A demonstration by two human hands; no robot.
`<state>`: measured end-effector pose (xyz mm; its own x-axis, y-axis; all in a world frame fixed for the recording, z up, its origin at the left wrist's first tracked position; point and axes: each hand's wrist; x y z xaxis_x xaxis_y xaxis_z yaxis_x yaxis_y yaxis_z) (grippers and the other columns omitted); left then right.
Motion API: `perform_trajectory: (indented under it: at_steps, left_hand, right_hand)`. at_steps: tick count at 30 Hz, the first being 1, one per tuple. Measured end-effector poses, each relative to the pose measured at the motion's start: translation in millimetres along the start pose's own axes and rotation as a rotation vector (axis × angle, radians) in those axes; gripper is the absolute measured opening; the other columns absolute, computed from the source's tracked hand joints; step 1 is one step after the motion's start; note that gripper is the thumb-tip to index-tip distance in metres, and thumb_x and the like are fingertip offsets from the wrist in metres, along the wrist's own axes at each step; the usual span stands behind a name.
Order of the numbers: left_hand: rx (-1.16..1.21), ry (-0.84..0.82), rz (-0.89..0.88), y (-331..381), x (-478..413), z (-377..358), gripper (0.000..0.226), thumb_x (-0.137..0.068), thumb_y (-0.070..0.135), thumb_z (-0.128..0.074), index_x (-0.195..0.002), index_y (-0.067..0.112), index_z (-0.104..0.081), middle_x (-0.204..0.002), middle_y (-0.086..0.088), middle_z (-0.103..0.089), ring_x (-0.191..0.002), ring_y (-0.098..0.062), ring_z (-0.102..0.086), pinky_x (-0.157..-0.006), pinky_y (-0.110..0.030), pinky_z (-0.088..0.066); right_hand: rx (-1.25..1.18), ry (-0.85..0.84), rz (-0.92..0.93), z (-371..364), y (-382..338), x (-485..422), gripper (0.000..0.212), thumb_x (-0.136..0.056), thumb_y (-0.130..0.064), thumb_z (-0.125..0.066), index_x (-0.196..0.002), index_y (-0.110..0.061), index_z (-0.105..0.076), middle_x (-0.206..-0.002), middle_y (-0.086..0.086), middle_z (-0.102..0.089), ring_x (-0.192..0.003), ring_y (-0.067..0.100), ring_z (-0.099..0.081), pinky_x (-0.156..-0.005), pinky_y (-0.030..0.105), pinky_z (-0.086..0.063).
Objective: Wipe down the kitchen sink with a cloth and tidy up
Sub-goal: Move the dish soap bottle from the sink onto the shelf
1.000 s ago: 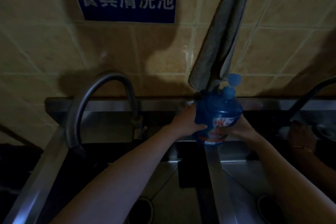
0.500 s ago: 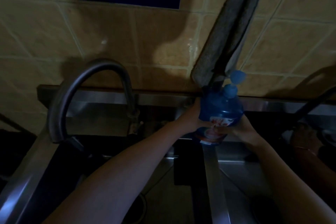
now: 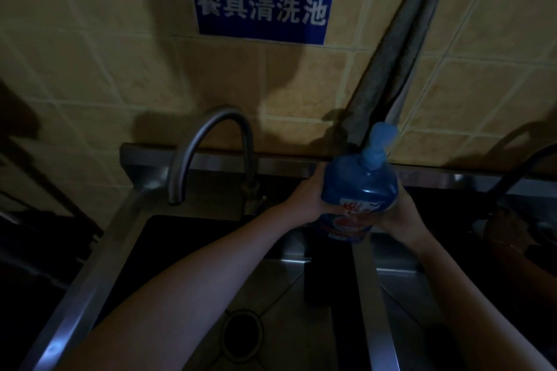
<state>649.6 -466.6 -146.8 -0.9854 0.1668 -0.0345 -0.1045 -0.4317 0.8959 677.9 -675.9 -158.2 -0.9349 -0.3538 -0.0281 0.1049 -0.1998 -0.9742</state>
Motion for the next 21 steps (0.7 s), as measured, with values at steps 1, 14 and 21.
perform_trajectory:
  at_steps: [1, 14, 21]
  left_hand:
    - [-0.004, 0.011, -0.014, 3.3, 7.7, 4.1, 0.096, -0.068, 0.025, -0.083, -0.141, 0.021, -0.021, -0.141, 0.000, -0.045, -0.125, -0.008, -0.040, -0.096, -0.021, -0.034]
    - [-0.040, 0.083, -0.084, 56.6, 131.8, 50.6, 0.089, -0.069, 0.030, -0.081, -0.137, 0.026, -0.024, -0.140, 0.004, -0.043, -0.126, -0.007, -0.039, -0.106, -0.038, -0.038]
    - [-0.002, 0.157, -0.091, 81.2, 203.1, 80.3, 0.083, -0.069, 0.021, -0.082, -0.134, 0.023, -0.029, -0.125, 0.010, -0.048, -0.120, -0.009, -0.047, -0.101, -0.040, -0.045]
  right_hand:
    - [0.091, -0.022, 0.004, -5.3, -7.2, 3.8, 0.103, -0.039, -0.042, -0.092, -0.129, -0.018, -0.047, -0.117, -0.005, -0.063, -0.100, 0.000, -0.063, -0.083, 0.019, -0.053]
    - [0.157, 0.010, 0.159, -62.3, -88.5, 92.2, 0.097, -0.033, -0.045, -0.089, -0.120, -0.015, -0.056, -0.106, -0.010, -0.069, -0.096, -0.001, -0.066, -0.075, 0.012, -0.053]
    - [0.143, -0.025, 0.195, -97.2, -133.5, 131.4, 0.106, -0.029, -0.043, -0.093, -0.123, -0.014, -0.054, -0.113, 0.003, -0.069, -0.103, 0.017, -0.067, -0.089, 0.043, -0.055]
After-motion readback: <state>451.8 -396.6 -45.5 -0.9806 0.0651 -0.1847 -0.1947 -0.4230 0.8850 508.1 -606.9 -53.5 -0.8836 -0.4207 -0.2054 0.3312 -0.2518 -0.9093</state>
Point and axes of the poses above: each hand's wrist, its own x-axis away from the middle knuckle, its own z-axis out of the back of the hand, y = z × x
